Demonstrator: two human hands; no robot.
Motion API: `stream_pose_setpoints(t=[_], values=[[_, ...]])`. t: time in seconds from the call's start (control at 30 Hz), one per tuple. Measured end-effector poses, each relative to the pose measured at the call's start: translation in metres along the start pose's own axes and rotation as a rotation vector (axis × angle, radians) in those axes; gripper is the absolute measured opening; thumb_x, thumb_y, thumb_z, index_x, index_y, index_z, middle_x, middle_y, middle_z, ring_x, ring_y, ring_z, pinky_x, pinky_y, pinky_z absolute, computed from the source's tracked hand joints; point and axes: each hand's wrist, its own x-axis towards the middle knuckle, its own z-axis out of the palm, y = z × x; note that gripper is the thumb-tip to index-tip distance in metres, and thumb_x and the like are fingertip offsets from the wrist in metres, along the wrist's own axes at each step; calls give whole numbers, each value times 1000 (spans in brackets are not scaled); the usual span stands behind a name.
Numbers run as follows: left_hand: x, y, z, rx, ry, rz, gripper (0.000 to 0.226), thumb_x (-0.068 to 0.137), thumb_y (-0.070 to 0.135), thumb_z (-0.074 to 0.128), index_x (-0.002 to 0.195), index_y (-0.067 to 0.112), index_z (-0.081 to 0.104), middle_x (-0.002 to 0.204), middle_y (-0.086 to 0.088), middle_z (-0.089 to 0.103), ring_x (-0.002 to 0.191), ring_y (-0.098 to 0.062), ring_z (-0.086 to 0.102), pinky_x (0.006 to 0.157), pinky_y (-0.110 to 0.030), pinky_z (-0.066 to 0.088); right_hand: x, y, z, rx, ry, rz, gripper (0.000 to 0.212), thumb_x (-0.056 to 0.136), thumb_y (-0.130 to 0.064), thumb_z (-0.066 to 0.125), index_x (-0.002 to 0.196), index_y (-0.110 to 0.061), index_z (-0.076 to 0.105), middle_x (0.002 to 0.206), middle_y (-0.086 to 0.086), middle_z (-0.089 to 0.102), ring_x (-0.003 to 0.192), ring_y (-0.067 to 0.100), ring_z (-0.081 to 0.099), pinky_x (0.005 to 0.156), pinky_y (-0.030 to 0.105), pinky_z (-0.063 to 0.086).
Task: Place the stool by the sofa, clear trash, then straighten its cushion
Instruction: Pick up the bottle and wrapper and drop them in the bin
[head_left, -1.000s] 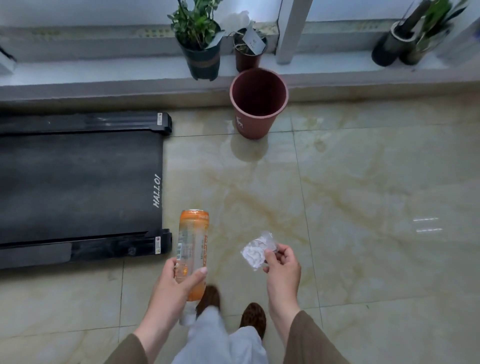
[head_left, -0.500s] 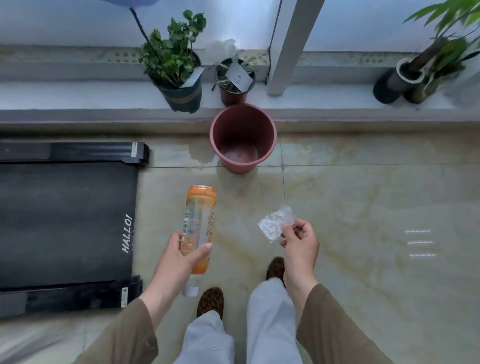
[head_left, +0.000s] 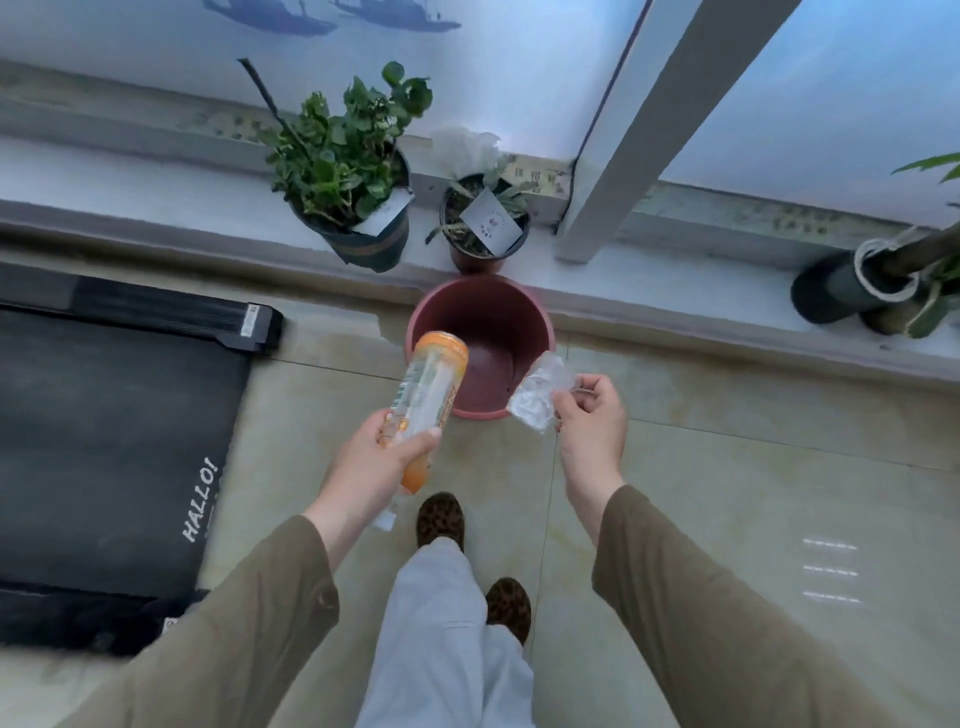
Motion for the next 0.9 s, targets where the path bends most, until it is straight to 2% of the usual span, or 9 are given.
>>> stream_pose_setpoints(t=[0.1,0.17,0.23,0.33,0.43,0.5,0.6,0.77,0.9], values=[[30,21,10,-16,-53,-45,43,91,45,73,128,55,53,125,4,70,98,-27,72,60,-34,57,34,-12,23,-150,-65,-24,18,90,-6,60,83,-23,62,83,7,70,70,19,60,66,42,52],[53,32,18,1,-92,-69,70,95,45,69,156,51,34,138,-1,62,106,-33,70,55,-30,53,55,-19,39,-289,-119,-86,15,91,-7,59,83,-18,64,79,4,69,71,21,62,70,47,56],[76,40,26,17,-115,-89,82,97,41,68,164,46,23,147,-7,53,112,-38,68,56,-31,54,75,-22,52,-425,-161,-137,14,91,-8,58,84,-18,65,78,-1,69,73,22,64,74,45,56],[107,49,38,43,-136,-122,91,92,31,69,167,42,19,150,-14,47,111,-41,67,69,-35,55,102,-19,65,-575,-220,-146,15,92,-7,53,94,-15,66,91,3,72,88,28,67,82,46,55],[135,55,53,93,-125,-156,96,85,24,65,167,41,18,150,-16,43,114,-47,65,79,-39,54,126,-12,78,-696,-268,-161,16,91,-7,50,99,-14,64,96,6,71,92,30,65,83,44,54],[155,58,64,179,-106,-165,92,85,26,64,166,38,21,150,-16,39,119,-43,60,91,-42,57,142,-4,88,-790,-324,-168,16,91,-7,51,102,-12,62,99,9,71,93,32,66,84,42,54],[181,58,81,389,-85,-193,88,90,36,63,168,32,21,159,-20,38,136,-44,53,110,-42,47,162,12,103,-915,-481,-121,14,92,-10,56,106,-11,60,101,13,74,95,35,69,86,43,56],[209,49,105,535,-19,-203,84,99,45,58,171,25,19,164,-22,40,144,-44,50,120,-44,42,182,28,110,-1120,-663,-142,32,91,-10,55,124,-10,57,115,14,71,105,35,66,89,35,51],[212,38,114,530,3,-155,76,108,36,46,173,24,10,175,-17,26,154,-44,34,127,-47,29,187,24,112,-1165,-763,-134,44,94,-8,50,138,-8,50,125,18,68,115,38,65,97,37,51]])
